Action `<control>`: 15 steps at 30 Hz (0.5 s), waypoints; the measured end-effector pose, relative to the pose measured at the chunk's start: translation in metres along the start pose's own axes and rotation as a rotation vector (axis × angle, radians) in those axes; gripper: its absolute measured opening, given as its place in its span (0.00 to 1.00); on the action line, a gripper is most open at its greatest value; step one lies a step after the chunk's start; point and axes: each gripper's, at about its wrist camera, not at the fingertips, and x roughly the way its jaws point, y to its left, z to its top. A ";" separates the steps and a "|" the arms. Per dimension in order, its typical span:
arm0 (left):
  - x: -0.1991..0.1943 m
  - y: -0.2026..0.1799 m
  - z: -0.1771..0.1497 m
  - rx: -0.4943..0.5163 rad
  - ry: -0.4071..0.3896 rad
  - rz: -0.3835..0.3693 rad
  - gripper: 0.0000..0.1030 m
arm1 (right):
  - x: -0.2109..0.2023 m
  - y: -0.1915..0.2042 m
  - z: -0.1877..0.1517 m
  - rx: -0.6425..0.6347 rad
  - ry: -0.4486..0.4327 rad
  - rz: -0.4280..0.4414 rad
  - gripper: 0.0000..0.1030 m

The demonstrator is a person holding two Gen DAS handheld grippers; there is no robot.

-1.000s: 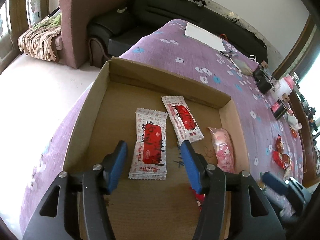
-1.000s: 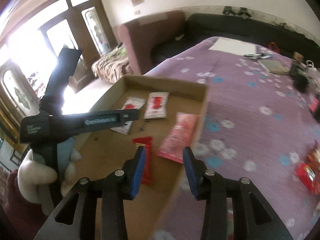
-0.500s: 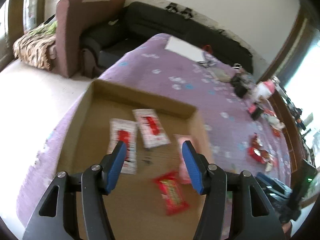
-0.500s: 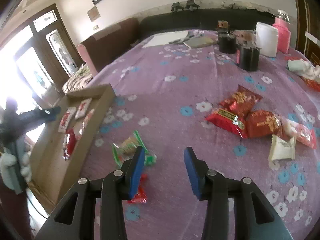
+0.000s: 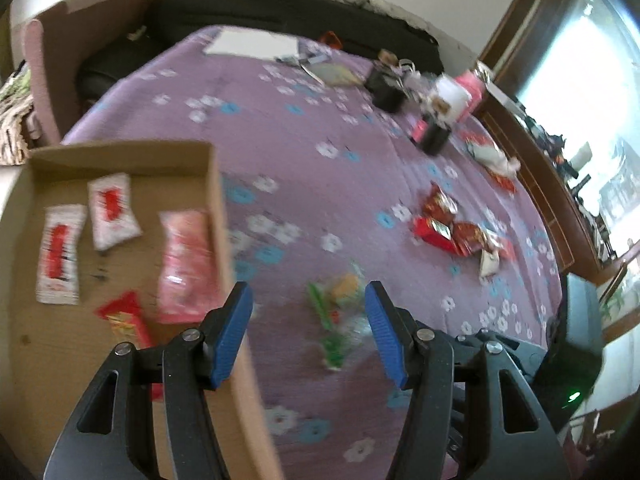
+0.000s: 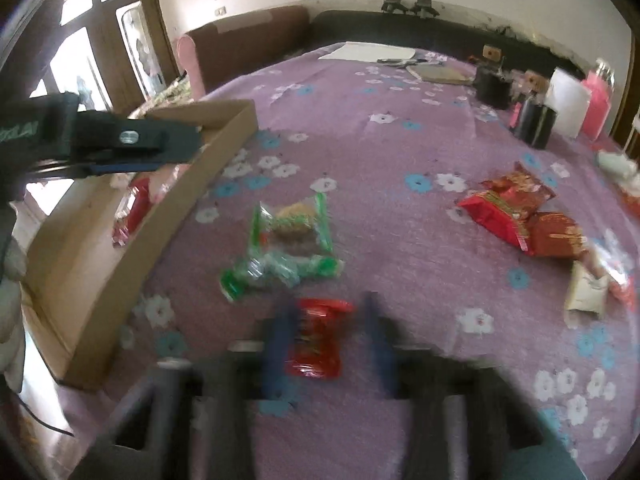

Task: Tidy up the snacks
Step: 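Grasp a small red candy with the right gripper while the left grasps a green clear-wrapped candy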

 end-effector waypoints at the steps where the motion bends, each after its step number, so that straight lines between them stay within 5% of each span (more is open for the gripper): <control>1: 0.004 -0.006 -0.002 0.012 0.011 -0.002 0.55 | -0.003 -0.006 -0.002 0.024 0.003 0.011 0.19; 13: 0.056 -0.058 -0.031 0.246 0.135 0.191 0.55 | -0.020 -0.089 -0.018 0.208 -0.038 -0.072 0.19; 14: 0.056 -0.061 -0.033 0.263 0.130 0.197 0.52 | -0.020 -0.093 -0.018 0.219 -0.044 -0.072 0.19; 15: 0.054 -0.064 -0.035 0.270 0.124 0.185 0.38 | -0.022 -0.095 -0.020 0.226 -0.050 -0.070 0.19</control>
